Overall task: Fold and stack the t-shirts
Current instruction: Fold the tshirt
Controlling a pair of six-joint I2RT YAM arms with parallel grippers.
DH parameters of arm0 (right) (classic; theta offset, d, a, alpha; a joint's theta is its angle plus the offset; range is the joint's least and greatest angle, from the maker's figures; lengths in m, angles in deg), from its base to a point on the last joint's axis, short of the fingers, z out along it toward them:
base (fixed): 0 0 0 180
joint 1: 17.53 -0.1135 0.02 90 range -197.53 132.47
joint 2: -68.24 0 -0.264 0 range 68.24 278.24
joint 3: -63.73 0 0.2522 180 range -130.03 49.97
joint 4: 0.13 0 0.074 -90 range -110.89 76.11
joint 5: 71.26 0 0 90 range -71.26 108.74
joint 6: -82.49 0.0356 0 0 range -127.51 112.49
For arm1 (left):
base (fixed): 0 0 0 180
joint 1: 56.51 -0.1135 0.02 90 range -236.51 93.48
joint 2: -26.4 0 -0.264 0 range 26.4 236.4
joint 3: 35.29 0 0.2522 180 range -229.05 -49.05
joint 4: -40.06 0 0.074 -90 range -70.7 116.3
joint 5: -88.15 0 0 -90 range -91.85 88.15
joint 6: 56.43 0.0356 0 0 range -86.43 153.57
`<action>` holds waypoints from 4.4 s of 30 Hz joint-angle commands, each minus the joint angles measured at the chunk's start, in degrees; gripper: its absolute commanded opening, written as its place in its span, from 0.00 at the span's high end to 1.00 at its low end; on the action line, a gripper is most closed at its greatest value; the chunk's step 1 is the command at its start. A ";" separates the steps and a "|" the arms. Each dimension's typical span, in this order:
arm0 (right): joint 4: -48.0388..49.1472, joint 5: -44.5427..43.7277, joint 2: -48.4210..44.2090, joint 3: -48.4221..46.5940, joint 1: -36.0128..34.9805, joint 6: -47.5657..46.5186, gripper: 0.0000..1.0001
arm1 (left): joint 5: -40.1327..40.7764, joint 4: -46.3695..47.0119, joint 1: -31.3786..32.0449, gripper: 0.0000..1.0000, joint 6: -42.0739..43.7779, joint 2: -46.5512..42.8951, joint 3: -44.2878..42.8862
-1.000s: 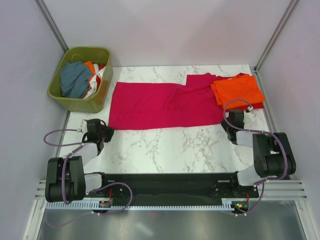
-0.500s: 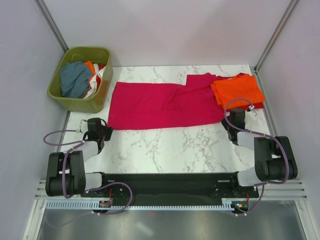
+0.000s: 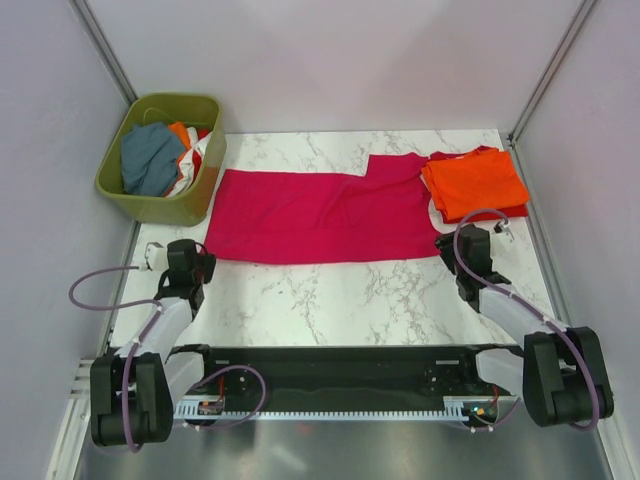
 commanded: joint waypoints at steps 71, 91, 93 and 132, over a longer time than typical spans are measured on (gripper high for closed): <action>-21.73 -10.71 -11.69 -25.12 -3.21 -9.32 1.00 | 4.18 -21.43 -0.27 0.98 9.30 -13.04 -21.33; -31.06 -8.86 -13.82 -58.98 -3.21 -19.62 1.00 | 2.08 -36.38 -0.27 0.98 12.12 -9.13 -58.18; -31.07 -8.16 -10.40 -60.22 -3.21 -19.45 1.00 | 1.64 -35.60 -0.27 0.98 11.42 -6.48 -58.63; -7.96 30.52 16.78 -44.27 11.12 -7.05 1.00 | -17.97 -7.30 -2.12 0.98 9.22 22.81 -48.04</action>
